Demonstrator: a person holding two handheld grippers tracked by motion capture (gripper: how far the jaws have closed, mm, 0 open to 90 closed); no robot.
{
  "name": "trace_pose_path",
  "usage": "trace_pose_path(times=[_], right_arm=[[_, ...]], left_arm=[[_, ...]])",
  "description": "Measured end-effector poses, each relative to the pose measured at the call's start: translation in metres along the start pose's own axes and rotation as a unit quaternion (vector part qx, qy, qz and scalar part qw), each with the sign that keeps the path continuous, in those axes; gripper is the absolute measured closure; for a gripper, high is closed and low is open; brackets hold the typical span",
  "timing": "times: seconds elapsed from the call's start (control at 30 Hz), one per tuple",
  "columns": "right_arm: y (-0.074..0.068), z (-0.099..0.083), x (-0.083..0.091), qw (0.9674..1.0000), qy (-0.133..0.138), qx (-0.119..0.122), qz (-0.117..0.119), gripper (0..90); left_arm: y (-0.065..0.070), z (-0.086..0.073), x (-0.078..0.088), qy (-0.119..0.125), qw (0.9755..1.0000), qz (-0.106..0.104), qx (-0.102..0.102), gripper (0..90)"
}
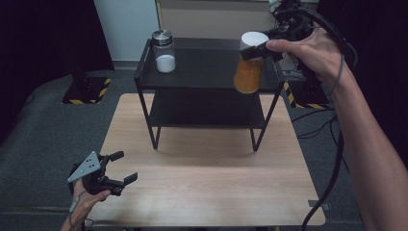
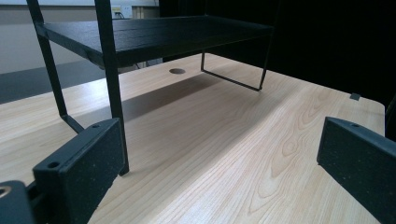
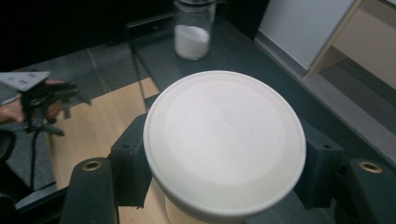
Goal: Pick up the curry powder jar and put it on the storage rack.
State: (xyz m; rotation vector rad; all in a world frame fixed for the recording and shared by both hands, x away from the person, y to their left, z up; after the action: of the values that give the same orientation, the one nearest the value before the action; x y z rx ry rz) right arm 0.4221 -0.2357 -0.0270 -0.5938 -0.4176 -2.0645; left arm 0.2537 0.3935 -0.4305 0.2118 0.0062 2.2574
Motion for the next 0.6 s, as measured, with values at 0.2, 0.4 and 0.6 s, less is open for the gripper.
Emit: trace_pose_path(times=[0.2,0.4,0.6], right_arm=[[0.012,0.009,-0.011,0.9985,-0.013,-0.027,-0.047,34.1],[0.03,0.011,-0.025,0.9941,-0.014,-0.055,-0.092,34.2],[0.048,0.006,-0.035,0.9902,-0.005,-0.082,-0.113,34.1]], left_arm=[[-0.001,0.0,0.0,-0.001,1.0,0.001,0.0,0.0],[-0.004,-0.001,-0.002,0.001,1.0,-0.001,0.006,0.0],[-0.009,-0.004,-0.003,-0.002,0.9999,0.002,0.012,0.0]])
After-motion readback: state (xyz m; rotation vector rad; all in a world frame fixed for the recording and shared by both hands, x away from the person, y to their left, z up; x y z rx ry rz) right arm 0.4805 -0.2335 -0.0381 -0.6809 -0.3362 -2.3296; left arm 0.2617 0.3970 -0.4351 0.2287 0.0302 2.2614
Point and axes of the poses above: each handheld gripper's, and its own axes: x roughly backward along the jaws, z roughly out of its top, y roughly to its right, the point moved 4 cm from there along -x, roughly forward along the jaws, and after that the axes turned 3 degrees about y, right-handed, at the moved point
